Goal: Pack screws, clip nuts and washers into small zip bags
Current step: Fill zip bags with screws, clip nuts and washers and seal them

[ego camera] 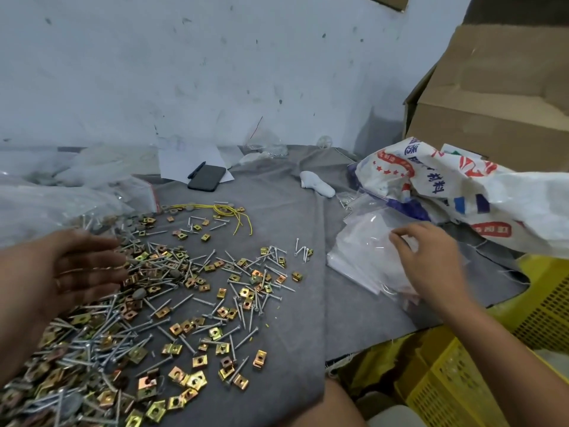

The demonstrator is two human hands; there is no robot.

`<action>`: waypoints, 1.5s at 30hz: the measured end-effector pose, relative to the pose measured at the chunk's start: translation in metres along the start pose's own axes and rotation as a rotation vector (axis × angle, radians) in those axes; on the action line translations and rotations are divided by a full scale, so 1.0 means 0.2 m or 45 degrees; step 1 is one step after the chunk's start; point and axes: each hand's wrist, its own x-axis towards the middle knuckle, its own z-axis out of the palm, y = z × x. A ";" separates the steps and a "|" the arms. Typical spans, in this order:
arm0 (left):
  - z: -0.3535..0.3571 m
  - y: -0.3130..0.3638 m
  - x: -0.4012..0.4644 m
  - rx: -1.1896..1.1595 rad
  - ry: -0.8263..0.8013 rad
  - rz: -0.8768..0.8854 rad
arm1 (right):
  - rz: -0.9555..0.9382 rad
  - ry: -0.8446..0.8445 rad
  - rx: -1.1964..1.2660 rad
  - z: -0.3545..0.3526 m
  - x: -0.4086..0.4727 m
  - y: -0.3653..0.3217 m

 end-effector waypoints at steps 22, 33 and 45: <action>0.17 0.13 -0.19 -0.145 0.106 0.333 | -0.598 -0.145 1.162 0.32 -0.03 -1.56; 0.17 0.09 -0.20 0.246 0.349 0.362 | -0.345 -0.363 1.406 0.38 -0.30 -1.64; 0.21 0.02 -0.18 0.704 0.388 0.664 | -0.048 -0.598 1.610 0.40 -0.35 -1.66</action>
